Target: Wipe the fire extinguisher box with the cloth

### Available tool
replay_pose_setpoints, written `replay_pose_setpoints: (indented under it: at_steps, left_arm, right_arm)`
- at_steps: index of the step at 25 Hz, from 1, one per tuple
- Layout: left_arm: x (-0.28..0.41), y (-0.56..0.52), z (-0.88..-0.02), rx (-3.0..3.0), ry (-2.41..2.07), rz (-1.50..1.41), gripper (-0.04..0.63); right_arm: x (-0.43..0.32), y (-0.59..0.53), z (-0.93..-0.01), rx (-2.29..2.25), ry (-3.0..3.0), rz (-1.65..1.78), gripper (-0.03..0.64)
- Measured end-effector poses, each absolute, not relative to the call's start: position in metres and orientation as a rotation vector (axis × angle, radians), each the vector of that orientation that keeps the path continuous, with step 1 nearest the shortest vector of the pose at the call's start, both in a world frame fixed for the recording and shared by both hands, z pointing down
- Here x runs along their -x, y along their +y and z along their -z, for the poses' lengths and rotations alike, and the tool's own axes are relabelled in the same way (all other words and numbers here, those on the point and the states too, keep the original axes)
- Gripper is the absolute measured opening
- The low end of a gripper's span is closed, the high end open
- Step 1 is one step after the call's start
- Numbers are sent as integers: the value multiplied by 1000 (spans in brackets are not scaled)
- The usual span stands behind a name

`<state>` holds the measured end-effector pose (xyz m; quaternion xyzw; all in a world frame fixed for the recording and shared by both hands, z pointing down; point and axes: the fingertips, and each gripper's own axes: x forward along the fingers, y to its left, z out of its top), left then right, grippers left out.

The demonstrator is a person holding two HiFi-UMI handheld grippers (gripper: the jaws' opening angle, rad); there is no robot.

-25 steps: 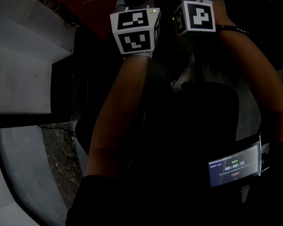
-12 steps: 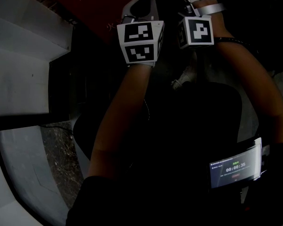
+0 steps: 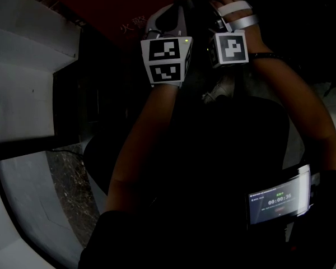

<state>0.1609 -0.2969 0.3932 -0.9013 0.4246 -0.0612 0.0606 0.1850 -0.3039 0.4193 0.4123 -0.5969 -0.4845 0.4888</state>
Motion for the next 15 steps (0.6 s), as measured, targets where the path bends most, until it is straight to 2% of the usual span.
replay_pose_setpoints:
  at_steps: [15]
  left_arm:
    - [-164, -306, -491, 2799, 1274, 358, 3]
  right_arm:
    - [-185, -307, -517, -869, -1498, 1076, 77]
